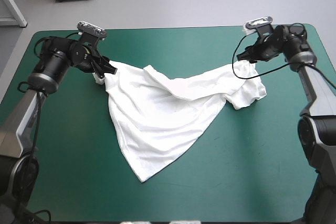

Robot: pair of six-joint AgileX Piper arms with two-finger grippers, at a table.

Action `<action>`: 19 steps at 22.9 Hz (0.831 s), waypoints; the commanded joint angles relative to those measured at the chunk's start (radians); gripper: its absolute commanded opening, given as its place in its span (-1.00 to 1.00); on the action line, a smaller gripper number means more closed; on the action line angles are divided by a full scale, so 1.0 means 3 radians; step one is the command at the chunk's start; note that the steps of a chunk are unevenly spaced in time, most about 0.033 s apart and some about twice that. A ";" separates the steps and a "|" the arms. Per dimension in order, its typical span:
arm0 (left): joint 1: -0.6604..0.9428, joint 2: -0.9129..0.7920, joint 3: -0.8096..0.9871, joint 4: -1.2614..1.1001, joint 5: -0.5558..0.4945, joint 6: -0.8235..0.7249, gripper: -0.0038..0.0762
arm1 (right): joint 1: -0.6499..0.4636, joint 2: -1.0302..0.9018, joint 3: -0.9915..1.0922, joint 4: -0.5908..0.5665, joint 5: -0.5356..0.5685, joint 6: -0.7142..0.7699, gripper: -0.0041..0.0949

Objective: Fold the cloth

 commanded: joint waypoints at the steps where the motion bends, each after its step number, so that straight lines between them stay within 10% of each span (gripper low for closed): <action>1: -0.0125 -0.0435 -0.0130 -0.0345 0.0649 0.0093 0.19 | -0.0195 -0.0550 -0.0092 0.0113 0.0162 -0.0026 0.17; 3: -0.0294 -0.0524 -0.0122 -0.0468 0.1141 0.0042 0.19 | -0.0236 -0.0831 0.0155 0.0079 0.0170 -0.0026 0.17; 19: -0.1253 -0.1406 0.1670 -0.0910 0.1146 0.0123 0.19 | -0.0222 -0.2451 0.1993 -0.0107 -0.0140 0.0002 0.17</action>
